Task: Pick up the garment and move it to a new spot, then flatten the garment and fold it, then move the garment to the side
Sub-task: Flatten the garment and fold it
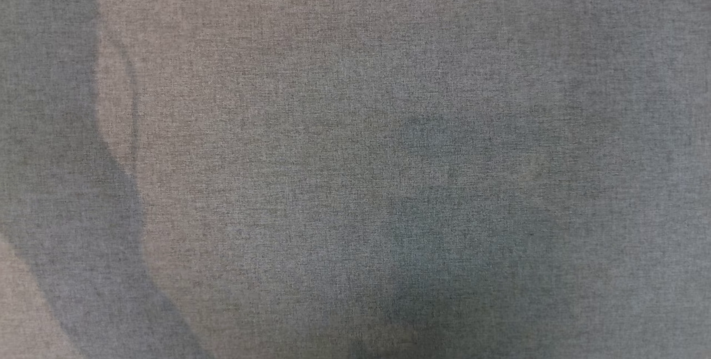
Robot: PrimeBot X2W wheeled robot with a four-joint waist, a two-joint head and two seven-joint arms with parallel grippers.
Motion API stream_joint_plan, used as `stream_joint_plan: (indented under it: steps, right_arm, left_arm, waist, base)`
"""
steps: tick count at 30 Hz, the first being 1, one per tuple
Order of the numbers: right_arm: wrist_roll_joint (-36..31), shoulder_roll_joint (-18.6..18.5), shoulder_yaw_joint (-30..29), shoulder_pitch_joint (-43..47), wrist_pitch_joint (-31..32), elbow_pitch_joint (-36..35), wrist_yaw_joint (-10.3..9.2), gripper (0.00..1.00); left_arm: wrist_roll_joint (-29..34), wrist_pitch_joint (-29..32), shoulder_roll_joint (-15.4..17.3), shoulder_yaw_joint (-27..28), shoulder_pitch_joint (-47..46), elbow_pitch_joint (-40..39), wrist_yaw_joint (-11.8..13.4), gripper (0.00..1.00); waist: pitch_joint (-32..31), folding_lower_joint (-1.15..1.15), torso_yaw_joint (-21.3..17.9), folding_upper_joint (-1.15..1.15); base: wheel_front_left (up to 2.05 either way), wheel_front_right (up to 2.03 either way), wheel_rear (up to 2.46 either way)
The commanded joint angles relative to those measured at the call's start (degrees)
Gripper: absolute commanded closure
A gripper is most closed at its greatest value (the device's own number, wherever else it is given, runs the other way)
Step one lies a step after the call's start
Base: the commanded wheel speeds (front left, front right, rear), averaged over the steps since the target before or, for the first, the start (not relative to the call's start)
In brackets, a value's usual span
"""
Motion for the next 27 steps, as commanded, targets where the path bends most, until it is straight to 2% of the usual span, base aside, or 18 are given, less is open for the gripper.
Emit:
stream_joint_plan:
  steps: [1, 8, 11, 14, 21, 27]
  right_arm:
    - [0.0, -0.2, 0.0, -0.5, -0.7, 0.3, 0.02, 1.0]
    - [0.8, 1.2, 2.6, -5.8, -4.7, 4.7, 0.02, 1.0]
    - [1.7, 0.7, 5.1, -4.3, -4.7, 5.9, 0.02, 1.0]
    - [3.1, 0.0, 8.3, -2.7, -2.4, 6.1, 0.02, 1.0]
    - [7.6, -4.0, 16.0, 3.3, 3.3, 4.2, 0.02, 1.0]
    - [11.8, -6.1, 21.9, 9.5, 6.3, 1.4, 0.02, 1.0]
  left_arm:
    - [0.1, -0.6, 0.8, 0.3, -1.6, 0.2, 0.0, 1.0]
    - [-0.6, -7.0, -0.7, -3.1, -10.3, 5.5, 0.0, 1.0]
    - [-2.0, -6.7, -2.1, -6.1, -10.5, 6.9, 0.0, 1.0]
    - [-2.6, -3.6, -1.9, -10.5, -8.8, 8.8, 0.0, 1.0]
    - [-8.7, 7.0, -2.7, -14.4, -4.0, 13.9, 0.0, 1.0]
    - [-15.8, 15.8, -1.6, -20.1, 4.4, 10.5, 0.0, 1.0]
  waist:
    - [0.0, 0.0, 0.0, 0.0]
    - [0.4, 0.0, 0.4, 0.0]
    - [0.5, 0.0, 0.8, 0.0]
    - [0.7, 0.0, 1.5, 0.0]
    - [-0.4, 0.0, 3.3, 0.0]
    - [-4.0, 0.0, 3.8, 0.0]
  base:
    - [0.0, 0.0, 0.0]
    - [0.0, 0.0, 0.0]
    - [0.0, 0.0, 0.0]
    - [0.0, 0.0, 0.0]
    - [0.0, 0.0, 0.0]
    - [0.0, 0.0, 0.0]
